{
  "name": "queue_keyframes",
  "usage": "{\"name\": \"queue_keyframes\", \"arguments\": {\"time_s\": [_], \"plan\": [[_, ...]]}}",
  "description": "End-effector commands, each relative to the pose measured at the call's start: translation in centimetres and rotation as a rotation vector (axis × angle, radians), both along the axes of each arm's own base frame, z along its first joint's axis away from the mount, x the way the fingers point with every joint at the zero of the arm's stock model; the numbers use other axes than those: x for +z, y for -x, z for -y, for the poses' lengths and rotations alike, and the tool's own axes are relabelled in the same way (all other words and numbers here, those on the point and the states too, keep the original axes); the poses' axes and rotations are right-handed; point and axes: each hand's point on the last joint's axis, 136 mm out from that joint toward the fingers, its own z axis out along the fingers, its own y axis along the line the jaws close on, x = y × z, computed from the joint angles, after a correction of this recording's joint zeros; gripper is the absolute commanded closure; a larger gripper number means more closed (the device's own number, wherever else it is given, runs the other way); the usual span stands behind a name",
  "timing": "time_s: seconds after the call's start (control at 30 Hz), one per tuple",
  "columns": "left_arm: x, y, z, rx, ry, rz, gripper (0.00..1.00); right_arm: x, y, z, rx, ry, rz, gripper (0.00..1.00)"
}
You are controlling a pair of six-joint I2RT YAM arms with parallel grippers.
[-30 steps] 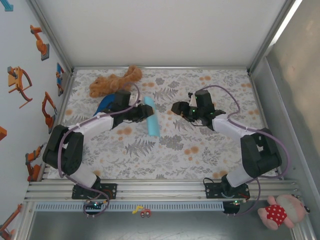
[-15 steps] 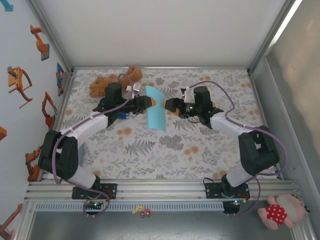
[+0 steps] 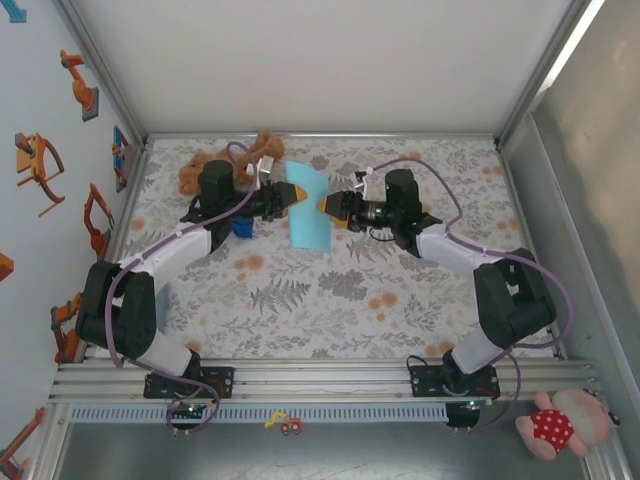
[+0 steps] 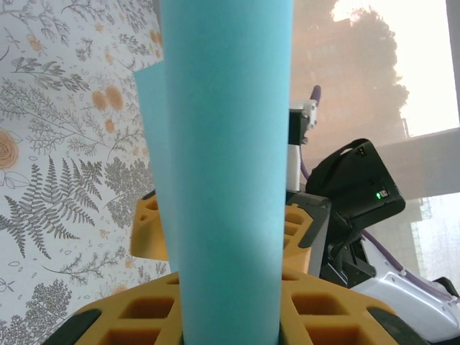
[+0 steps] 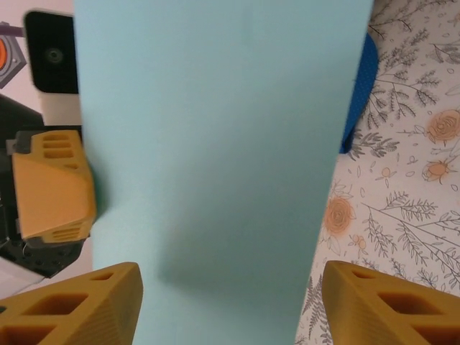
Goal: Fold a paper plane with a square sheet of paper (pick it up from the middle)
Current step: First fold in half a square sheet of paper at the center of the table.
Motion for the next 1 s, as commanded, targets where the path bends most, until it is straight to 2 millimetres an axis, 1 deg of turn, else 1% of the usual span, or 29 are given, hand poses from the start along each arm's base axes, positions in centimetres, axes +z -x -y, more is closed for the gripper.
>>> {"name": "queue_keyframes", "arguments": {"time_s": [0.0,0.2,0.37,0.47,0.6,0.67,0.7,0.77,0.8,0.93,0.97], "plan": [[-0.2,0.1,-0.3,-0.013,0.004,-0.007,0.73,3.6,0.6,-0.2,0.023,-0.055,0.083,0.39],[-1.1,0.0,-0.8,-0.002,-0.031,-0.02,0.73,3.9,0.6,-0.2,0.024,-0.059,0.094,0.55],[-1.8,-0.1,-1.4,0.014,-0.07,-0.029,0.73,3.3,0.3,0.1,-0.002,-0.016,0.09,0.64],[-1.9,-0.1,-1.4,0.016,-0.075,-0.034,0.72,3.3,0.3,0.1,-0.001,-0.007,0.091,0.74],[-2.0,-0.2,-1.5,0.021,-0.083,-0.037,0.69,3.5,0.1,0.1,-0.005,0.005,0.09,0.92],[-2.1,-0.3,-1.7,0.031,-0.097,-0.037,0.62,3.5,0.0,0.3,-0.016,0.021,0.091,0.97],[-2.4,-0.4,-1.9,0.041,-0.113,-0.041,0.55,3.5,-0.1,0.5,-0.027,0.036,0.094,0.98],[-3.3,-0.8,-2.9,0.1,-0.186,-0.047,0.37,3.2,-0.3,1.2,-0.052,0.079,0.097,0.99],[-4.3,-1.1,-3.9,0.149,-0.246,-0.057,0.28,3.0,-0.5,1.7,-0.069,0.107,0.096,0.99],[-8.1,-1.7,-8.3,0.335,-0.475,-0.055,0.08,2.1,-0.7,4.4,-0.125,0.206,0.082,1.0],[-8.7,-1.7,-9.1,0.361,-0.512,-0.058,0.01,2.0,-0.7,5.0,-0.135,0.228,0.076,0.99]]}}
